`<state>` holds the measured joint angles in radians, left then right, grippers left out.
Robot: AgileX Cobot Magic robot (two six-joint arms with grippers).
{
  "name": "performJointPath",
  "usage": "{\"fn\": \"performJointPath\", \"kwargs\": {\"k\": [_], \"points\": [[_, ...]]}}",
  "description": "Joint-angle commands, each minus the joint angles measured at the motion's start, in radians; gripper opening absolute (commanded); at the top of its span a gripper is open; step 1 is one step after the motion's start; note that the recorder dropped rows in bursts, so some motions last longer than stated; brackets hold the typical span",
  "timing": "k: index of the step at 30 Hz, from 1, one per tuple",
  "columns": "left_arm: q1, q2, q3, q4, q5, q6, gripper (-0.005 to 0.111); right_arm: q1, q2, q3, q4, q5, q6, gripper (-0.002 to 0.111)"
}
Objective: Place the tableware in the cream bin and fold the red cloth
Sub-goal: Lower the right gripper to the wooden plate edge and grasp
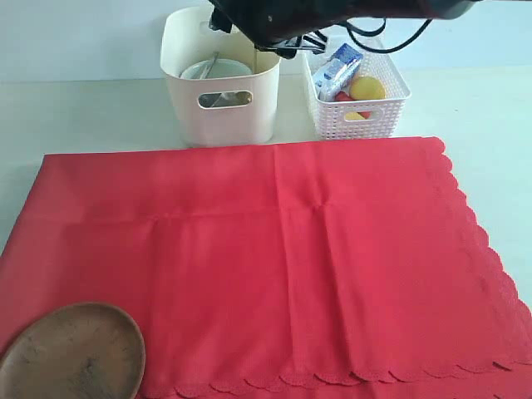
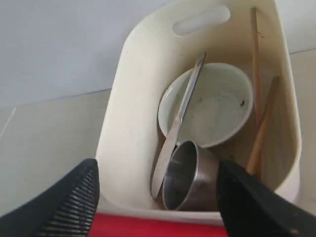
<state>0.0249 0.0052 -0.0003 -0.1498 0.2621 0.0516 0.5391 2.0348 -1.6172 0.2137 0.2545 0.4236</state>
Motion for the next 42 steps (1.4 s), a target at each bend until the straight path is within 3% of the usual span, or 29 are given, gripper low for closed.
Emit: {"fn": "performJointPath", "kwargs": {"k": [1,5,14,28,42], "points": [[-0.004,-0.005,0.0,0.005,-0.008,0.0,0.003,-0.006,-0.089,-0.007,-0.014,0.186,-0.133,0.061],[-0.004,-0.005,0.0,0.005,-0.008,0.0,0.003,-0.004,-0.141,-0.007,0.011,0.357,-0.255,0.058],[-0.004,-0.005,0.0,0.005,-0.008,0.0,0.003,0.045,-0.124,-0.005,0.322,0.683,-0.658,0.058],[-0.004,-0.005,0.0,0.005,-0.008,0.0,0.003,0.333,0.076,-0.005,0.31,0.686,-0.693,0.058],[-0.004,-0.005,0.0,0.005,-0.008,0.0,0.003,0.415,0.187,-0.005,0.301,0.66,-0.693,0.058]]}}
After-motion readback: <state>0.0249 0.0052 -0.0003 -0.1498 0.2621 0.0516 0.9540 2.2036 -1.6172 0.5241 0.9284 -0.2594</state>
